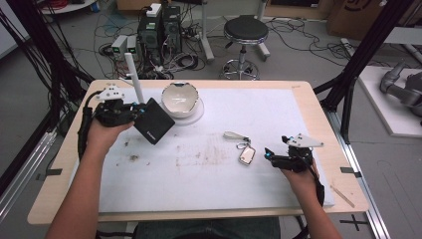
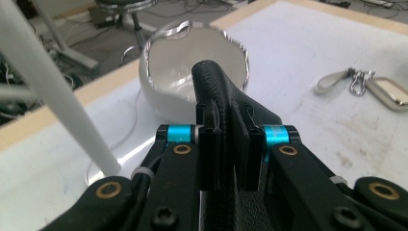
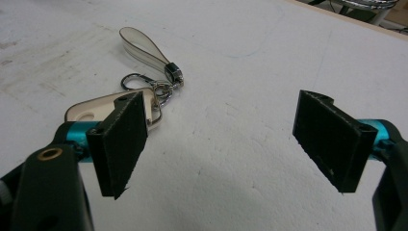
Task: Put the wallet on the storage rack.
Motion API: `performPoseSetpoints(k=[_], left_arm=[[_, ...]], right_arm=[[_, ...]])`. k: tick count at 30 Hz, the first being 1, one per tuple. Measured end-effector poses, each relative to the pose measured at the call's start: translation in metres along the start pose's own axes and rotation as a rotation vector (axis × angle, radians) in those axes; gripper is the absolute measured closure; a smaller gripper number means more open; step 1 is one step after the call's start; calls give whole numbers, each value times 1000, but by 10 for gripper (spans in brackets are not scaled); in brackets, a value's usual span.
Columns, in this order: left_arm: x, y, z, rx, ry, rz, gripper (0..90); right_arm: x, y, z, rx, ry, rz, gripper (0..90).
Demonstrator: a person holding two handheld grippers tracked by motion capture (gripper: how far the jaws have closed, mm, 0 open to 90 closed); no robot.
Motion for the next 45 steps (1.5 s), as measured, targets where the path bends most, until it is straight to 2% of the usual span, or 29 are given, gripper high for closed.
performPoseSetpoints(k=[6, 13, 15, 18, 20, 24, 32, 36, 45], left_arm=[[1, -29, -16, -3, 3, -27, 818], [2, -53, -40, -17, -17, -26, 818], [2, -59, -47, -21, -20, -16, 818], [2, -64, -57, 5, -35, -44, 818], [0, -68, -65, 0, -39, -56, 817], [-2, -72, -78, -2, -37, -59, 818], [1, -74, -99, 14, -82, -77, 817], [6, -70, -104, 37, -127, -106, 817], [2, -63, -114, 31, -154, -137, 816]], right_arm=[[0, 1, 1, -1, 3, -4, 199], [-1, 1, 4, -9, 8, -14, 199], [-1, 2, 4, -9, 7, -14, 199], [-2, 2, 4, -7, 8, -12, 199], [-2, 2, 4, -7, 9, -12, 199], [-4, 3, 3, -1, 11, -13, 199], [-5, 5, 7, -6, 15, -23, 199], [-6, 7, 9, -7, 18, -24, 199], [-6, 8, 8, -16, 11, -32, 199]])
Point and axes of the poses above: each handheld gripper's, and its own axes: z roughly backward along the jaws, y roughly out of its underside, x roughly to its left, the point moved 5 cm from there along -z, roughly forward along the jaws, and after that the axes turned 11 degrees about -y, right-handed, at the moved point
